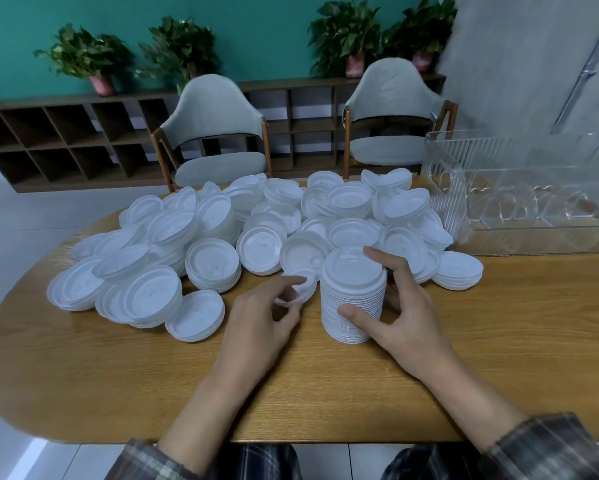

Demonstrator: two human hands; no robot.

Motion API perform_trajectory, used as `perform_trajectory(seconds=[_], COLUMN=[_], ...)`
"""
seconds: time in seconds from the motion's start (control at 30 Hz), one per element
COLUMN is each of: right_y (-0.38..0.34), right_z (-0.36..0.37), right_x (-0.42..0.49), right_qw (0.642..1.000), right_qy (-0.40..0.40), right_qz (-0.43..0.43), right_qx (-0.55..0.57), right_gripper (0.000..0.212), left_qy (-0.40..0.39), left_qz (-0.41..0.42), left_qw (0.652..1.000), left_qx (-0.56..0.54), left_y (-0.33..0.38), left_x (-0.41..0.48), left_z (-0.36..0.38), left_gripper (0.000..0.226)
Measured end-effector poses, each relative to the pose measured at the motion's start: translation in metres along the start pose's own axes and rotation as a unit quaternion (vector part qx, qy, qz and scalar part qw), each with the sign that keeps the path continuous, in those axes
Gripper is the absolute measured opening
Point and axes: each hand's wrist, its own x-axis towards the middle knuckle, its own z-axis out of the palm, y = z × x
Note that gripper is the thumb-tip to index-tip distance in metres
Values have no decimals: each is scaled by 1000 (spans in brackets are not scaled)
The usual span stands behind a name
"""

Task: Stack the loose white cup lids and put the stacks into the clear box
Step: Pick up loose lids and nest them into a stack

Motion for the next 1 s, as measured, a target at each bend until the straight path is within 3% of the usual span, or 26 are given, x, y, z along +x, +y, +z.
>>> perform_trajectory(seconds=[0.17,0.37,0.53,0.63,0.8,1.0], right_y=[2,3,1,1,2,2], right_z=[1,2,4,4,5,4], right_x=[0,2,3,4,5,5], right_qw=[1000,1000,1000,1000,999,1000], right_qy=[2,0,4,0,5,2], right_qz=[2,-6,-12,-12,-14,-30], right_qx=[0,11,2,3,34,-3], right_gripper=[76,75,68,72,90,79], left_qy=[42,110,56,30,-2,34], left_qz=[-74,-70,-135,-135,-110,-50], left_qw=[987,969,929,933,955,981], left_qx=[-139,-211,-339,-331,-275,-183], left_y=[9,27,39,49,52,57], left_x=[6,17,33,37,41,35], left_z=[-11,-23,-21,-16,-5,-1], left_gripper=[38,35,38,39,19,14])
